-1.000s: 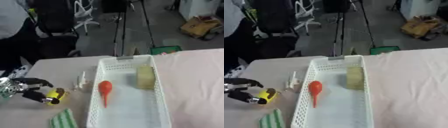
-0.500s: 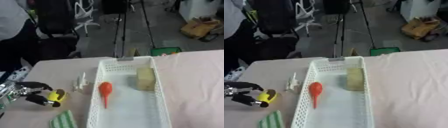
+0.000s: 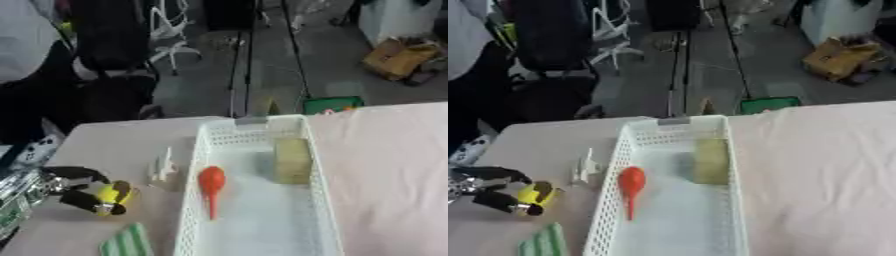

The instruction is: Pick up objects on the table and place them in the box.

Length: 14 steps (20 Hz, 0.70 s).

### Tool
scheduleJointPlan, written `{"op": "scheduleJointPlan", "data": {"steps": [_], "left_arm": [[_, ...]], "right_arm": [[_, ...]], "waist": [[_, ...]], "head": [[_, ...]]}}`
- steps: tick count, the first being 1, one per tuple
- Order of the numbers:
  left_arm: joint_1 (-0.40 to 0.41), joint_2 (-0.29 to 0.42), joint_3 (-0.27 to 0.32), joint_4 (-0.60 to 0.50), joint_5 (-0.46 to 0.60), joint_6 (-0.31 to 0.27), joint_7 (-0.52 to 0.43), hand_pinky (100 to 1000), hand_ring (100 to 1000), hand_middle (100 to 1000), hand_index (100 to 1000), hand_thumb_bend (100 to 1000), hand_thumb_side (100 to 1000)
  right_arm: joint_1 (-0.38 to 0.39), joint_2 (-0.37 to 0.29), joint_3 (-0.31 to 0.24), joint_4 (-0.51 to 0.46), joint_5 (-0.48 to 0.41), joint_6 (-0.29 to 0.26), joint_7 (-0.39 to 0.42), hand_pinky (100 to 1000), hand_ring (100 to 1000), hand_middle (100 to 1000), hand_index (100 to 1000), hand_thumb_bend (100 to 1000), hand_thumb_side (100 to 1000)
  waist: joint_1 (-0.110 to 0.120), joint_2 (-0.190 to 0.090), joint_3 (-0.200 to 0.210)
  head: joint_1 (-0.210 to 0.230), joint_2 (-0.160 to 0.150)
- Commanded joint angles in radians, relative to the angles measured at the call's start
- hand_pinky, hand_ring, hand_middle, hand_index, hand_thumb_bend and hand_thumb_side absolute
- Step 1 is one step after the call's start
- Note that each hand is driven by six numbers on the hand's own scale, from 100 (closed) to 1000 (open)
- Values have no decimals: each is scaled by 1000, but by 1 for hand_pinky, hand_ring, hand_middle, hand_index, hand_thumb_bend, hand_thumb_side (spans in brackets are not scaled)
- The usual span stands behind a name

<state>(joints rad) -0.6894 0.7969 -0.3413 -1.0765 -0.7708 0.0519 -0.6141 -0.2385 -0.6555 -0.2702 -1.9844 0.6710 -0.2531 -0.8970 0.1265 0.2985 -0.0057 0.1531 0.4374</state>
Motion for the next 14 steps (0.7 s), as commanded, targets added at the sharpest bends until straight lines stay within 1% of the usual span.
{"op": "scheduleJointPlan", "data": {"steps": [1,4,7,9,10,11,12,13,14], "left_arm": [[-21,14,24,21,-31,0,19,1000,1000,1000,1000,885,938],[-25,5,28,39,-52,-2,35,1000,1000,1000,1000,879,939],[-28,-3,29,51,-77,-6,48,1000,1000,1000,1000,851,936],[-29,-7,29,54,-98,-7,56,1000,1000,946,1000,842,923],[-30,-9,29,56,-107,-7,58,1000,1000,946,1000,842,923],[-30,-10,30,59,-114,-7,59,1000,1000,917,1000,846,918],[-31,-12,31,61,-121,-7,61,1000,1000,909,1000,846,918],[-31,-13,32,62,-127,-7,63,1000,955,875,1000,842,907],[-31,-14,32,63,-135,-6,67,1000,955,875,1000,842,907]], "right_arm": [[-12,-24,-6,-16,-8,-12,-10,887,937,863,836,100,1000],[-14,-24,-5,-16,-8,-12,-10,887,937,863,836,100,1000],[-15,-24,-4,-16,-8,-13,-10,887,937,862,836,100,1000],[-15,-23,-4,-16,-8,-13,-10,887,937,862,836,100,1000],[-15,-23,-4,-16,-8,-13,-10,887,937,862,836,100,1000],[-16,-23,-4,-16,-8,-13,-10,887,937,862,836,100,1000],[-16,-23,-3,-16,-8,-13,-10,887,937,862,836,100,1000],[-16,-23,-3,-16,-9,-13,-10,887,937,862,836,100,1000],[-16,-23,-3,-16,-9,-13,-10,887,937,862,836,100,1000]], "waist": [[-4,-13,0],[-4,-11,-4],[-5,-10,-6],[-5,-10,-8],[-5,-9,-9],[-5,-9,-9],[-4,-9,-10],[-4,-9,-11],[-4,-9,-12]], "head": [[7,-10],[12,-12],[15,-12],[16,-11],[17,-11],[17,-11],[18,-10],[18,-11],[19,-11]]}}
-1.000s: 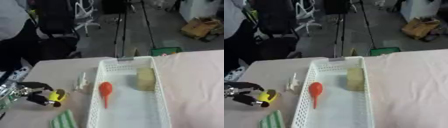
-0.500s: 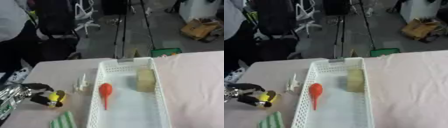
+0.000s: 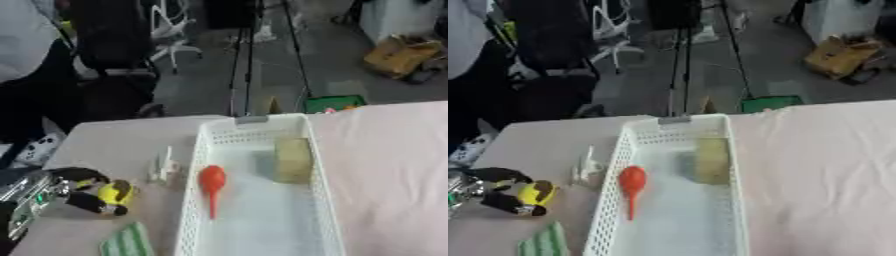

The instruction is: Pick up objects on the table and place them in the box.

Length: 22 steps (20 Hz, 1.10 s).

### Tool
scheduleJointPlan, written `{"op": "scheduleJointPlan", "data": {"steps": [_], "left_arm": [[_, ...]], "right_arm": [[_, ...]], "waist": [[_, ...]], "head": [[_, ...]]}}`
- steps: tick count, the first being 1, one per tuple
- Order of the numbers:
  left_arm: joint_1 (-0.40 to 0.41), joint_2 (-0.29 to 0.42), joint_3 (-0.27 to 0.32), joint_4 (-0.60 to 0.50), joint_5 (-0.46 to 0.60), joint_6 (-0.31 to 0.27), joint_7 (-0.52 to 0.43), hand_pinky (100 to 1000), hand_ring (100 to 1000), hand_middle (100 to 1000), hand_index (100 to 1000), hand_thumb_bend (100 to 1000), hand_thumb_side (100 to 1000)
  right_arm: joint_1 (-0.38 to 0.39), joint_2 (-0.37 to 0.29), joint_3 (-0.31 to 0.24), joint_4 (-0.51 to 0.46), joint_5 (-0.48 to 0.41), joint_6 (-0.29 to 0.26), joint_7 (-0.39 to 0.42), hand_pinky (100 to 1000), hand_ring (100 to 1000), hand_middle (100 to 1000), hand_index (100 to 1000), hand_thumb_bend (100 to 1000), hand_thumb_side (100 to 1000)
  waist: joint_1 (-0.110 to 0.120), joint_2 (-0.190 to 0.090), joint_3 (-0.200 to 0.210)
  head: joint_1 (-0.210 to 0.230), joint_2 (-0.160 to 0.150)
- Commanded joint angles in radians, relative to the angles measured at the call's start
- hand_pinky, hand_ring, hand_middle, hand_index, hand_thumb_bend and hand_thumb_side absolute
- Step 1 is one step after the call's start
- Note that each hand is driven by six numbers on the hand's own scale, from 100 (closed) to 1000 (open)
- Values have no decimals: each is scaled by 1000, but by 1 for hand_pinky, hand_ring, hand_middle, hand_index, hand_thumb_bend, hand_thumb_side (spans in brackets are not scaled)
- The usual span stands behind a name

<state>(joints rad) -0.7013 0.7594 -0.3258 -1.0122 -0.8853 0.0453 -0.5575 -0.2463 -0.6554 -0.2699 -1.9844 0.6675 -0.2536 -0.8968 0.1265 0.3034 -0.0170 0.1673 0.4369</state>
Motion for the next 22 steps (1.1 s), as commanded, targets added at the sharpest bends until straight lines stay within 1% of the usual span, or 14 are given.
{"op": "scheduleJointPlan", "data": {"steps": [1,5,7,8,9,10,11,12,13,14,15,16,19,22], "left_arm": [[-19,22,17,-1,-28,1,15,1000,930,857,1000,839,907],[-20,18,22,8,-65,7,37,1000,872,830,981,801,905],[-21,16,26,14,-82,14,51,1000,864,832,973,782,901],[-21,14,28,18,-87,17,57,1000,856,822,958,745,905],[-22,12,30,22,-90,19,61,1000,856,822,958,745,905],[-22,11,32,25,-92,20,65,1000,849,810,941,711,910],[-23,10,33,28,-93,21,68,1000,849,810,941,711,910],[-24,9,34,30,-94,23,72,1000,837,795,918,641,907],[-25,9,34,32,-95,25,74,1000,837,795,918,641,907],[-26,9,34,33,-97,26,75,1000,836,783,907,605,899],[-27,9,34,34,-97,27,75,1000,836,783,907,605,899],[-28,9,34,34,-98,28,74,1000,830,773,895,576,896],[-29,9,33,34,-97,29,71,1000,830,772,893,572,897],[-29,7,33,36,-92,27,62,1000,816,752,862,576,892]], "right_arm": [[-8,-23,-4,-16,-7,-13,-10,887,937,862,836,100,1000],[-8,-22,-5,-16,-8,-13,-10,887,937,862,836,100,1000],[-7,-22,-5,-16,-8,-13,-10,887,937,862,836,100,1000],[-7,-22,-5,-16,-8,-13,-10,887,937,861,836,100,1000],[-7,-22,-5,-16,-8,-13,-10,887,937,861,836,100,1000],[-7,-22,-5,-16,-7,-13,-10,887,937,862,836,100,1000],[-6,-22,-5,-16,-8,-13,-10,887,937,862,836,100,1000],[-6,-22,-5,-16,-8,-14,-10,887,937,862,837,100,1000],[-6,-23,-5,-16,-7,-14,-10,887,937,862,837,100,1000],[-6,-23,-6,-16,-7,-13,-10,887,937,862,837,100,1000],[-6,-23,-6,-16,-7,-13,-10,887,937,862,837,100,1000],[-6,-23,-5,-16,-7,-13,-10,887,937,862,837,100,1000],[-6,-23,-5,-16,-7,-12,-10,887,937,862,837,100,1000],[-7,-24,-6,-16,-7,-12,-10,888,937,862,837,100,1000]], "waist": [[-4,-14,-1],[-3,-15,-4],[-3,-16,-6],[-3,-16,-6],[-3,-16,-7],[-3,-16,-7],[-3,-16,-7],[-3,-16,-7],[-3,-16,-6],[-2,-17,-5],[-2,-17,-4],[-2,-17,-4],[-2,-18,-3],[-1,-19,-4]], "head": [[5,-10],[11,-10],[12,-11],[13,-10],[13,-10],[13,-10],[13,-10],[13,-9],[13,-8],[13,-7],[13,-6],[14,-6],[14,-5],[15,-4]]}}
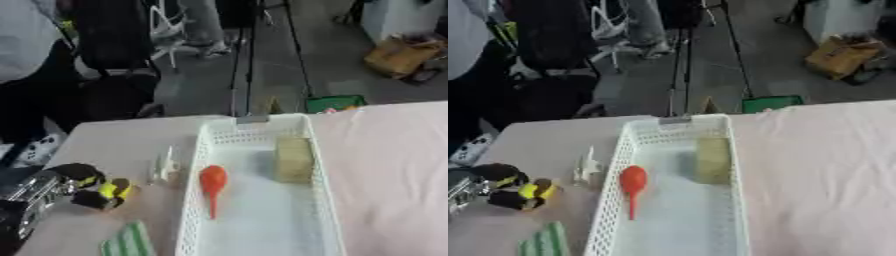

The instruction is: Pick up objects on the table and place them in the box.

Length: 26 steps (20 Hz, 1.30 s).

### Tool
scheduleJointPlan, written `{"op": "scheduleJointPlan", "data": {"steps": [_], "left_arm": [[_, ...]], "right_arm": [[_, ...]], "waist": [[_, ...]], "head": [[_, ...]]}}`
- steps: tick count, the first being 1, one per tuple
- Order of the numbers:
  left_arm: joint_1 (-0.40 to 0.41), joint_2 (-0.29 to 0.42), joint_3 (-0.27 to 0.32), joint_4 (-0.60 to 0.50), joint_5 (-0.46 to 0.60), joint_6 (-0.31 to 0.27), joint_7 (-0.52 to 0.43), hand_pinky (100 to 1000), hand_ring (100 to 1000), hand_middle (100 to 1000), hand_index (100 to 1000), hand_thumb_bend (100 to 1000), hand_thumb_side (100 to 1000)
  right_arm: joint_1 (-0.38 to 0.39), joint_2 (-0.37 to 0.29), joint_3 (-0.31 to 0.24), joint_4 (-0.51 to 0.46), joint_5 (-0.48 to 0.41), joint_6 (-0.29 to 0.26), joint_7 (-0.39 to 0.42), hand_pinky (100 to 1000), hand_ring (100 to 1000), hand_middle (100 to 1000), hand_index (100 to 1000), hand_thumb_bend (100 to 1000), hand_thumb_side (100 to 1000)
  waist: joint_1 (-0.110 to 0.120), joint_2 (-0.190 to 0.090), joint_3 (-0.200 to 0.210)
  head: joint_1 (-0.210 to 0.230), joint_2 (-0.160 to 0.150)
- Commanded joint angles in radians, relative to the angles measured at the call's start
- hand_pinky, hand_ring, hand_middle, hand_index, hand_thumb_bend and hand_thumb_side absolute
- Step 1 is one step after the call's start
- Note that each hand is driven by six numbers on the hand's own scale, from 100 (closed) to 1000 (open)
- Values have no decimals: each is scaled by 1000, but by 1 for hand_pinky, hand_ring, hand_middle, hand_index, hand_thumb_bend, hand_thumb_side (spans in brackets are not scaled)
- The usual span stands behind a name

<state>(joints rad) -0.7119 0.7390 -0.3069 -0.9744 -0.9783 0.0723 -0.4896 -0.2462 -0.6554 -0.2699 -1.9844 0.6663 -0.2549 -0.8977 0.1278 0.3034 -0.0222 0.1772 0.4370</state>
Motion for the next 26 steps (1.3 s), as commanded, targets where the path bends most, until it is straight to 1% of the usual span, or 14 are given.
{"op": "scheduleJointPlan", "data": {"steps": [1,7,8,9,10,13,14,15,16,19,20,26], "left_arm": [[-18,27,14,0,3,-3,-13,1000,816,752,862,576,892],[-21,26,18,7,12,-9,-47,1000,811,746,849,577,887],[-21,26,18,6,12,-9,-49,998,789,711,812,545,874],[-22,25,18,6,13,-8,-52,998,789,711,812,545,874],[-23,24,18,6,13,-7,-53,987,770,678,783,523,862],[-26,22,18,6,16,-2,-54,978,756,655,764,507,856],[-27,22,18,7,17,-1,-54,969,742,631,744,487,849],[-27,21,19,7,20,-1,-54,968,741,628,743,486,848],[-28,20,19,7,23,1,-53,960,729,614,730,462,841],[-30,19,20,5,33,6,-41,958,725,611,729,458,840],[-30,19,20,4,36,8,-38,956,716,596,722,449,838],[-32,18,23,0,93,24,-13,951,697,564,691,413,830]], "right_arm": [[-7,-24,-7,-16,-6,-11,-9,888,937,862,837,100,1000],[-7,-24,-10,-16,-7,-11,-9,888,937,862,837,100,1000],[-7,-24,-10,-16,-7,-11,-9,887,938,862,837,100,1000],[-6,-24,-10,-16,-8,-11,-9,887,938,862,837,100,1000],[-7,-24,-10,-16,-8,-11,-9,887,938,862,837,100,1000],[-7,-23,-11,-16,-8,-10,-9,887,938,862,837,100,1000],[-7,-23,-11,-16,-8,-10,-9,887,938,862,837,100,1000],[-7,-23,-12,-16,-8,-9,-9,887,938,862,837,100,1000],[-6,-22,-12,-16,-8,-9,-9,888,938,862,837,100,1000],[-5,-22,-13,-16,-7,-7,-9,888,938,862,837,100,1000],[-5,-22,-13,-16,-7,-7,-9,887,938,862,836,100,1000],[-5,-21,-13,-16,-7,-4,-9,887,938,861,836,100,1000]], "waist": [[-2,-19,1],[-1,-20,-2],[-1,-20,-2],[0,-20,-1],[0,-20,0],[1,-20,1],[1,-20,1],[1,-21,0],[0,-21,-1],[0,-21,0],[0,-21,0],[0,-21,2]], "head": [[6,-4],[8,-3],[8,-2],[7,-1],[7,0],[8,0],[8,0],[8,-1],[8,-1],[8,-1],[9,-1],[8,-2]]}}
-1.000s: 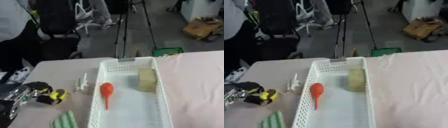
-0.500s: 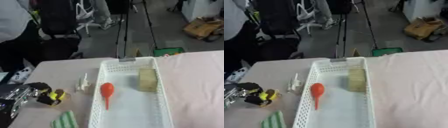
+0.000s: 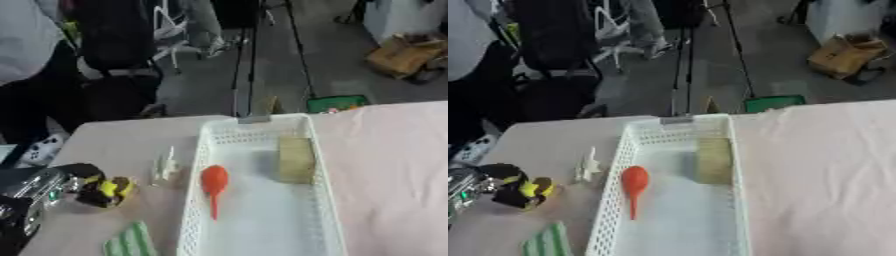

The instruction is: Pick up objects on the table and place them in the box.

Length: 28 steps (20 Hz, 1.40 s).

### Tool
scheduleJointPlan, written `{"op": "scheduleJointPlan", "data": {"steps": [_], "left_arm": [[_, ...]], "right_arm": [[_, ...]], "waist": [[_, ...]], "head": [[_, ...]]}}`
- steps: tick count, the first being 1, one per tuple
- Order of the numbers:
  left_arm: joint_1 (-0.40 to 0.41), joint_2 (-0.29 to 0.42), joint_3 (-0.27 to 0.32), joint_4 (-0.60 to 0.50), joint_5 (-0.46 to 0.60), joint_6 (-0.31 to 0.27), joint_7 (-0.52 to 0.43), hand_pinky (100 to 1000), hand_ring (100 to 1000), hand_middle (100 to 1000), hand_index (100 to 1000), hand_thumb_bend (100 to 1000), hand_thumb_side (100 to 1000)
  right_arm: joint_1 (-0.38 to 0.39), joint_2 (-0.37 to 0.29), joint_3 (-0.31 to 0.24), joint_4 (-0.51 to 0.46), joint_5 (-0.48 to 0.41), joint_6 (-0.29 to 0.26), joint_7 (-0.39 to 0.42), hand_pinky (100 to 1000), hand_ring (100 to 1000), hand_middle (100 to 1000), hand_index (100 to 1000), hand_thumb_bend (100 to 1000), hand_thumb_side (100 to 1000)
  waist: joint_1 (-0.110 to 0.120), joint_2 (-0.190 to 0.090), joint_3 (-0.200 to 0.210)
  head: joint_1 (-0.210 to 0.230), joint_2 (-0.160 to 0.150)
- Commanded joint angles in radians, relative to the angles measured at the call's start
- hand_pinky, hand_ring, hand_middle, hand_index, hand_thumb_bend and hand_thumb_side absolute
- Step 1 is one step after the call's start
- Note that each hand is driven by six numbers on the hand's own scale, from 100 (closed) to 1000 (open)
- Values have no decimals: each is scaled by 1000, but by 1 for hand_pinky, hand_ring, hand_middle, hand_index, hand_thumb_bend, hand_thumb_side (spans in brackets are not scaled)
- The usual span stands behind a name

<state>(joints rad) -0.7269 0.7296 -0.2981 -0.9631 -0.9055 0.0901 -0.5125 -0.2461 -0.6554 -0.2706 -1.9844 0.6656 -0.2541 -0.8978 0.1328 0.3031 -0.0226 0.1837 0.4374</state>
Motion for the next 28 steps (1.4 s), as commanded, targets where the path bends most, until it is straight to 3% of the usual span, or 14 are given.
{"op": "scheduleJointPlan", "data": {"steps": [1,10,28], "left_arm": [[-17,28,14,-12,26,9,11,951,697,564,691,413,830],[-12,34,23,-29,81,47,34,930,632,494,618,316,786],[27,126,49,-237,224,157,33,921,584,445,547,245,754]], "right_arm": [[-5,-21,-12,-16,-7,-5,-9,887,938,861,836,100,1000],[-8,-22,-13,-16,-10,-5,-9,888,938,861,836,100,1000],[-6,-25,-16,-16,-10,-3,-9,888,937,861,836,100,1000]], "waist": [[-6,-21,3],[-11,-21,4],[-15,-30,16]], "head": [[2,-2],[0,-4],[-29,-1]]}}
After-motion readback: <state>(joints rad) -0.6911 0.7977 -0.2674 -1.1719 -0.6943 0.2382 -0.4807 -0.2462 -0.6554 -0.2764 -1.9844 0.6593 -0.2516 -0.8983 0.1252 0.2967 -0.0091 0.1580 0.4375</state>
